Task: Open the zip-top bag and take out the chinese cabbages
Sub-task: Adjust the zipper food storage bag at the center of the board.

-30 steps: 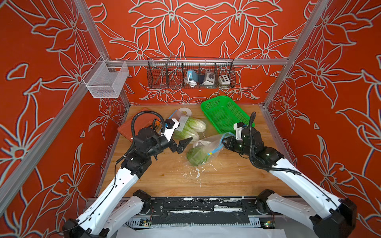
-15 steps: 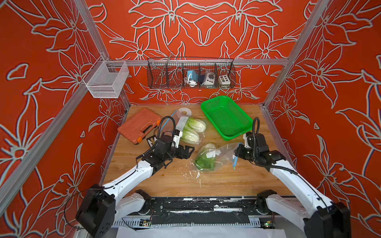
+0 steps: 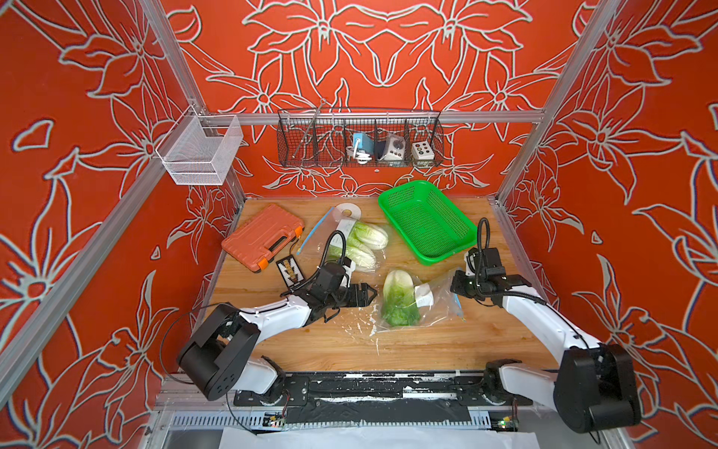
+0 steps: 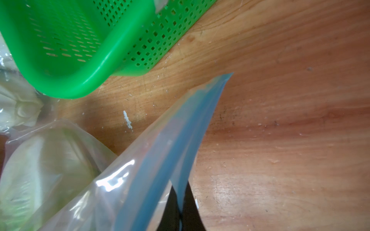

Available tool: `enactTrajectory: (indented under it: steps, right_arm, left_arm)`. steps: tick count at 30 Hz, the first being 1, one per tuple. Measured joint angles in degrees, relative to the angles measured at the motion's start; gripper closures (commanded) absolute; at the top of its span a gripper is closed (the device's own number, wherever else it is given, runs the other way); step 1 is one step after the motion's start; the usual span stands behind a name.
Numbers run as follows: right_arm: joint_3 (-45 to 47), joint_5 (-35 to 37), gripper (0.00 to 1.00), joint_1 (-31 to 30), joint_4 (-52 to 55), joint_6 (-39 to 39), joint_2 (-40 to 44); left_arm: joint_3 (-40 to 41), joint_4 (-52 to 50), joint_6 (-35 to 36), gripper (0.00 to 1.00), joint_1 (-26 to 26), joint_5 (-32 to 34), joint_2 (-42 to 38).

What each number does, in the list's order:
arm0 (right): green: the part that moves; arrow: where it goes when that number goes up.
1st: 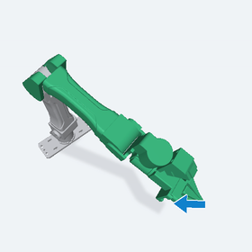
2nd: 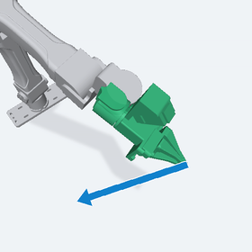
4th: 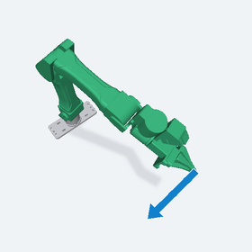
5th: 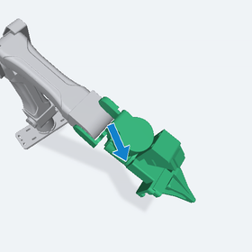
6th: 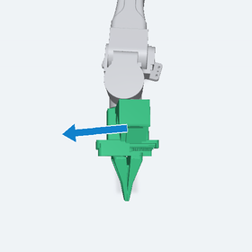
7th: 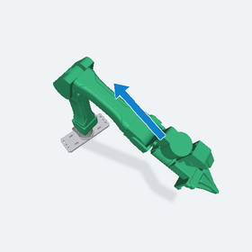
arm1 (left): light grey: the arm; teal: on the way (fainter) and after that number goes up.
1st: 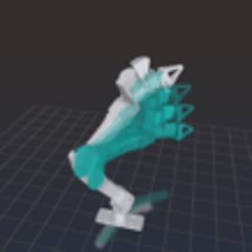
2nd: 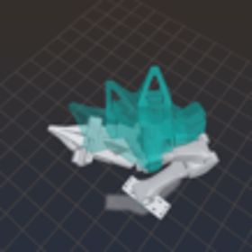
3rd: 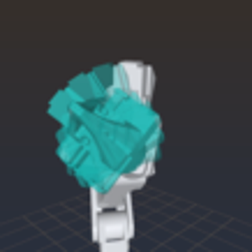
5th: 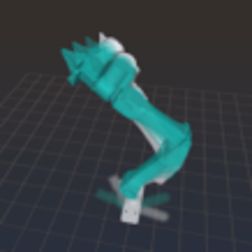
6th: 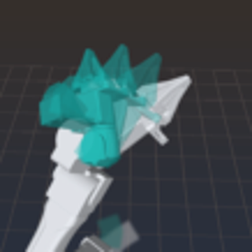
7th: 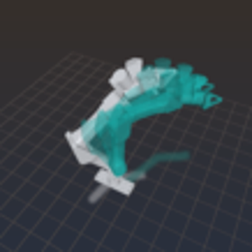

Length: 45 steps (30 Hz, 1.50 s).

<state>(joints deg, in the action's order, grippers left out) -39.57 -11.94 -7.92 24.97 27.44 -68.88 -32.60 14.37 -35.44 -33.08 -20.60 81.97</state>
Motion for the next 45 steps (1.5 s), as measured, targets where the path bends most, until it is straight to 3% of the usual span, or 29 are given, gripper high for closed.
enactTrajectory:
  steps: [6,12,16,24,29,32,34,45]
  right_arm:
    - [1.97,-2.84,1.0,0.2,-3.39,0.15,-1.14]
    - [5.73,-4.83,1.0,-1.25,-7.19,1.64,-1.29]
    - [6.01,-5.38,1.0,-4.07,-10.19,3.3,-2.86]
    - [5.99,-5.97,1.0,-7.78,-14.01,4.68,-5.62]
    - [5.9,-4.74,1.0,-7.85,-12.96,4.31,-3.93]
    - [5.9,-3.72,0.88,-7.85,-11.43,4.13,-0.92]
    - [5.9,-3.19,0.78,-7.8,-10.27,4.04,1.84]
    - [6.25,-5.73,0.53,-6.43,-1.9,2.91,15.37]
  left_arm:
    - [-0.04,2.67,-0.94,0.11,-1.18,-4.87,3.17]
    - [-0.07,4.22,-1.92,0.07,-1.42,-5.16,2.12]
    - [-0.07,4.98,-1.88,0.12,-1.42,-5.14,1.07]
    - [-1.01,5.55,-2.29,0.42,-1.38,-6.73,5.4]
    - [-1.84,5.46,-2.29,0.79,-0.37,-6.12,5.38]
    - [-1.31,5.86,-2.32,0.97,0.96,-5.9,4.98]
    - [-0.9,6.1,-1.99,1.0,1.62,-5.75,4.85]
    - [0.72,6.97,-2.75,1.0,1.66,-4.92,4.76]
